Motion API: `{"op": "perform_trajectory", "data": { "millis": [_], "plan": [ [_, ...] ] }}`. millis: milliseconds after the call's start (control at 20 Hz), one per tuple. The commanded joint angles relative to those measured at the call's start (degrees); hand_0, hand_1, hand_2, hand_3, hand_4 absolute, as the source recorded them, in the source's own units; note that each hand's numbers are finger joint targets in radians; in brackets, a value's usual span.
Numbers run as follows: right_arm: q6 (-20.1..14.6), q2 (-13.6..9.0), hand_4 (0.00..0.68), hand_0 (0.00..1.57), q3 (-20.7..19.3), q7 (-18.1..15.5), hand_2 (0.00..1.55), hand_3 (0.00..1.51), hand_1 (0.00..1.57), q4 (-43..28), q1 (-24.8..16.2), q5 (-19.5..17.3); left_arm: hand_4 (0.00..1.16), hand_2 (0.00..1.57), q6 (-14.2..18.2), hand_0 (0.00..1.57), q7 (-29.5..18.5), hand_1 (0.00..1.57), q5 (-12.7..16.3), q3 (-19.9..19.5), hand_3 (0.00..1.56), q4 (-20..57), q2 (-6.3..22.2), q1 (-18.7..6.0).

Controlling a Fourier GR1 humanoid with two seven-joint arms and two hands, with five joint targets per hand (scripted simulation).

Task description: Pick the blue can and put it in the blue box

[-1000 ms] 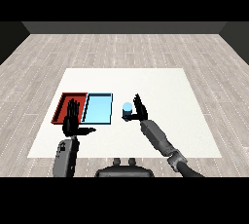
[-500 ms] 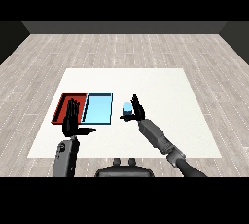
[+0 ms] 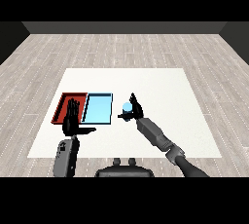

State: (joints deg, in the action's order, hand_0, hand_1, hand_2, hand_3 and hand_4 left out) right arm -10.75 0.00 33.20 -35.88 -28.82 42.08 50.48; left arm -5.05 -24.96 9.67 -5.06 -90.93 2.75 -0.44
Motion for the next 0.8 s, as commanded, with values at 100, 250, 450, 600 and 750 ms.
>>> {"op": "perform_trajectory", "data": {
  "millis": [100, 250, 450, 600, 750],
  "plan": [
    [-6.0, 0.0, 0.397, 1.34, 0.8, 1.6, 1.39, 1.33, 1.34, 0.6, 1.4, 0.0, 0.0, 0.0, -1.9, 0.0, 0.8, 0.0, 1.5, -0.4, 0.0, -4.2, 1.2, 3.9],
    [-9.2, 0.0, 0.659, 1.56, 4.5, 3.7, 1.48, 1.44, 1.56, 3.2, 3.6, 1.8, 0.0, 0.0, -0.1, 0.0, 0.5, 0.0, 0.4, -0.4, 0.0, -0.9, 0.4, 0.0],
    [-10.5, -0.2, 0.678, 1.56, 1.8, 7.6, 1.49, 1.44, 1.56, 1.5, 4.9, -1.9, 0.0, 0.0, 2.3, 0.0, 3.4, 0.0, -1.7, 3.6, 0.0, -7.3, -2.2, 3.3],
    [-9.8, 0.0, 0.677, 1.56, 2.9, 4.9, 1.49, 1.44, 1.56, 3.3, 4.6, -1.2, 0.0, 0.0, 1.7, 0.0, -0.5, 0.0, -2.0, 2.6, 0.0, 0.2, -2.5, -0.9],
    [-8.7, 0.0, 0.659, 1.52, 0.8, 3.1, 1.47, 1.42, 1.52, 3.2, 6.1, -3.7, 0.0, 0.0, -0.7, 0.0, -0.8, 0.0, -0.5, 1.5, 0.0, 1.5, -0.9, 0.8]
  ]
}}
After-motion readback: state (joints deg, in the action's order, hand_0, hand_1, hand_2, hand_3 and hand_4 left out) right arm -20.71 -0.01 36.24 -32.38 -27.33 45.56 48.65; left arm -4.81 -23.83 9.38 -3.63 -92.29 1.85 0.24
